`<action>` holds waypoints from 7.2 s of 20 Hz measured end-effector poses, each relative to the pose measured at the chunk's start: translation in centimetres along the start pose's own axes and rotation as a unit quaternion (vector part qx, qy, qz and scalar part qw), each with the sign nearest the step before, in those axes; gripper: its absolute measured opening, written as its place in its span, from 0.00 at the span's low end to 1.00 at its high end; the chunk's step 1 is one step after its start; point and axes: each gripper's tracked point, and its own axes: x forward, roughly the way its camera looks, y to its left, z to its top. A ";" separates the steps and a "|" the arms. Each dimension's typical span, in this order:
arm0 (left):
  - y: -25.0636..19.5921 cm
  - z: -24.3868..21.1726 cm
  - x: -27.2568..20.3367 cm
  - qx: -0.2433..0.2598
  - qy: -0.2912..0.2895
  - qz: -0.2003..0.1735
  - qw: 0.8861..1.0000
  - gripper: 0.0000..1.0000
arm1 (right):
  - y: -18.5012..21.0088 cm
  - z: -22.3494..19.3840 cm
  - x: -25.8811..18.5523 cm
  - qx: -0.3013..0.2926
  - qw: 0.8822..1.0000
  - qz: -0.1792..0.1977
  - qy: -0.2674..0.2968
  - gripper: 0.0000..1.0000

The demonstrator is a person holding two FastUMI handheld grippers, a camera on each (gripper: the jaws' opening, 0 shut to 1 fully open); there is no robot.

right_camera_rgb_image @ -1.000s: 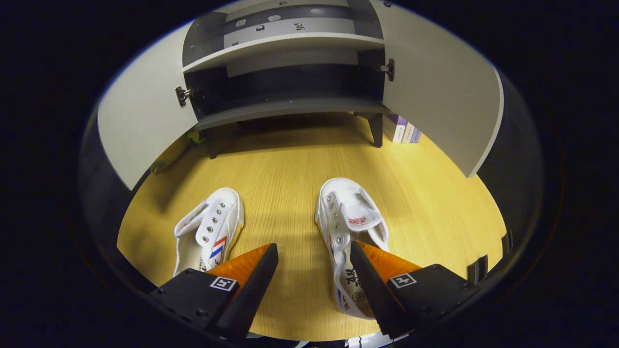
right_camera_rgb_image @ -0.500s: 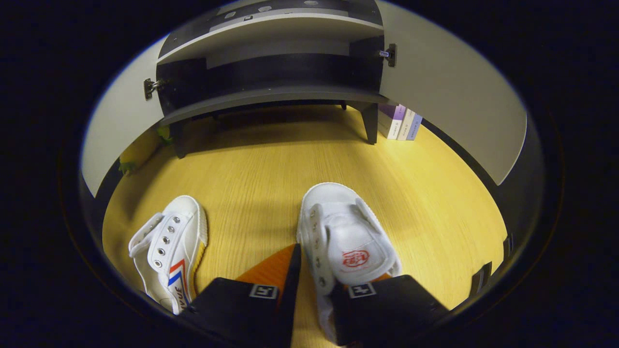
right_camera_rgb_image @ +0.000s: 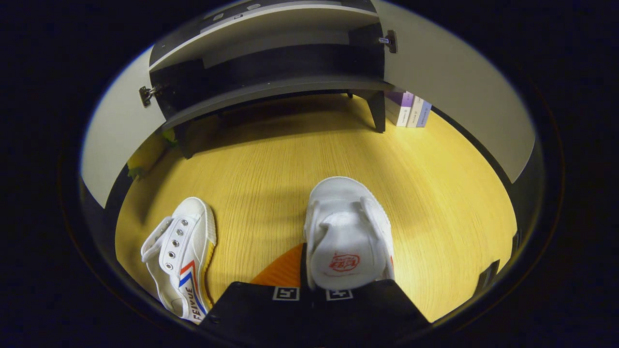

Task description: Grab one shoe with the right hand and put it into the shoe cabinet, grab the other shoe with the left hand and put it into the shoe cabinet; then close the right door with the right hand and the left door with the left hand.

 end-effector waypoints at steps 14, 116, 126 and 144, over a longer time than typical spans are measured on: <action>-2.2 3.6 -2.9 0.008 -0.047 -0.048 0.998 0.95 | 1.6 7.8 -11.4 -0.039 0.994 0.010 -0.105 0.00; -1.9 -17.6 13.4 0.028 0.189 -0.017 0.981 0.75 | -5.5 7.1 -25.3 -0.020 0.978 -0.036 -0.204 0.99; 0.0 -18.6 14.5 -0.022 0.218 0.061 0.974 0.07 | -5.0 8.8 -22.1 -0.063 0.979 0.029 -0.194 0.99; -2.0 3.2 10.0 -0.052 0.070 0.033 0.996 0.05 | -4.7 10.1 -22.3 -0.111 0.966 0.064 -0.224 0.99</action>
